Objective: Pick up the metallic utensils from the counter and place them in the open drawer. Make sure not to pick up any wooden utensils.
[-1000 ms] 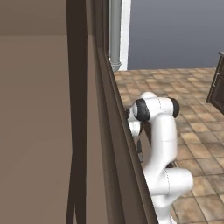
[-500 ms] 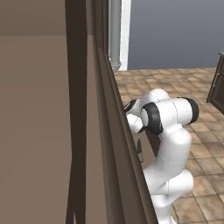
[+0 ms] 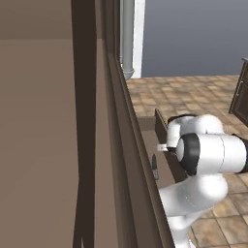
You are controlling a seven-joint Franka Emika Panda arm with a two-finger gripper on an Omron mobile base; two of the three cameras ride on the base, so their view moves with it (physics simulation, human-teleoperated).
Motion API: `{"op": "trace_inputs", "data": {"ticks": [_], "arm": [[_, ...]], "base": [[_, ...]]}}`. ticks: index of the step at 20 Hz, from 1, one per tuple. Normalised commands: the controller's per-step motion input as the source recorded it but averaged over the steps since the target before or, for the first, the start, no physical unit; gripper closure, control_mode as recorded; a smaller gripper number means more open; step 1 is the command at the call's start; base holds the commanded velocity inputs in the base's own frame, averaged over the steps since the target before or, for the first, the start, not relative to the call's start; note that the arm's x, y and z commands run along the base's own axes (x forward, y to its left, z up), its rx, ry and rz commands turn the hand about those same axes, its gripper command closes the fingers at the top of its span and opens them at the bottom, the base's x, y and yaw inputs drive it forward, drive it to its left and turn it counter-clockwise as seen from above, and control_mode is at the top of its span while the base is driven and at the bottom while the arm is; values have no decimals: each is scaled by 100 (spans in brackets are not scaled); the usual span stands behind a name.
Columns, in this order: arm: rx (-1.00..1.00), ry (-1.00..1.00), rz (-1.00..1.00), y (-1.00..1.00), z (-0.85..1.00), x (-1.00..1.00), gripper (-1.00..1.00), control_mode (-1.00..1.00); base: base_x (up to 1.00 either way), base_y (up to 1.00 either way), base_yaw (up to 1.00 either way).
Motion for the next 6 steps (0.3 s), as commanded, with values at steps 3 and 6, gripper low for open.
{"op": "trace_inputs", "data": {"ticks": [3,6], "arm": [[11,-8,0,-100,0,-100,-100,-100],[11,-6,0,-100,0,-100,-100,-100]], "base": [[0,0,0],[0,0,0]]}}
